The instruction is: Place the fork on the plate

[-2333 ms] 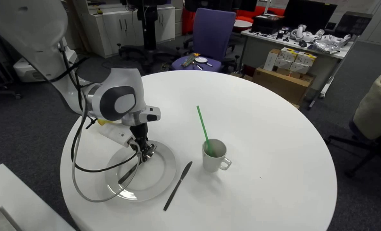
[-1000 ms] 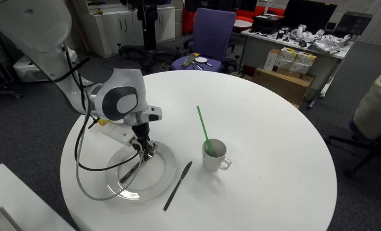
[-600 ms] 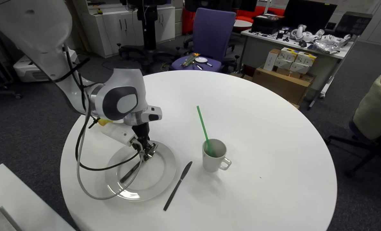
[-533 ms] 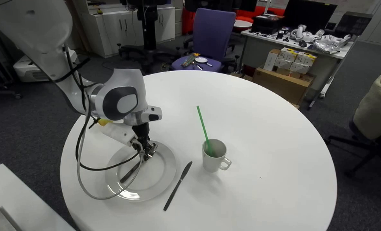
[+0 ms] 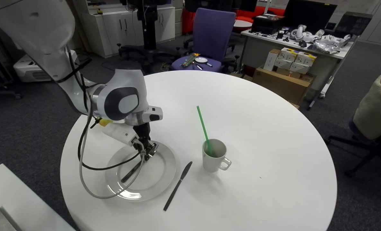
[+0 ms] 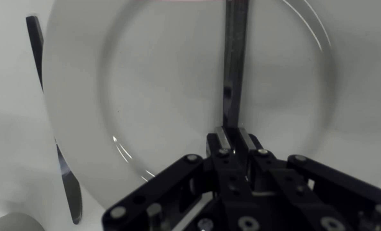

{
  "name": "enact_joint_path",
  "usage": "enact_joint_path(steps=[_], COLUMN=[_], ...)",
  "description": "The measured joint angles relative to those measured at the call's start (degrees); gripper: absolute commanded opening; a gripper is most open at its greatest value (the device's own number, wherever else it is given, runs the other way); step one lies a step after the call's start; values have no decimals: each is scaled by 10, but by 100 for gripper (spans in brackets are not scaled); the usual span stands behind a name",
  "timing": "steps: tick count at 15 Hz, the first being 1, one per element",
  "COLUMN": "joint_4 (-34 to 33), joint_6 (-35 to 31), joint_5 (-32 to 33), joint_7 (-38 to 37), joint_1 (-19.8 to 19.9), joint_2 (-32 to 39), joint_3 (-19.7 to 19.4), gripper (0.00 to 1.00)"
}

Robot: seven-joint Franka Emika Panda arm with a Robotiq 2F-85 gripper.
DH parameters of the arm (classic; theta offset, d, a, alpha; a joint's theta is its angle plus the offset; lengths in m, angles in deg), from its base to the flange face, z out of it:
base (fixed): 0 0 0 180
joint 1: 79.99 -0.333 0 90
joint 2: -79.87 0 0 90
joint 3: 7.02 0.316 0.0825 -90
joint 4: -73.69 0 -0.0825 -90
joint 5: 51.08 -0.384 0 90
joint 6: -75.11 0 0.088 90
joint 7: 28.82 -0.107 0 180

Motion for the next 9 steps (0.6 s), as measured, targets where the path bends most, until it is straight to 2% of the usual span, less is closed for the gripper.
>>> enact_joint_path(steps=[1,3,9], joint_4=[0,0,-2], joint_6=[0,0,0], joint_5=[-1,-2,-5], joint_7=[0,1,2], joint_1=[0,0,0], joint_2=[0,0,1], joint_3=[0,0,0], gripper=[36,41,85])
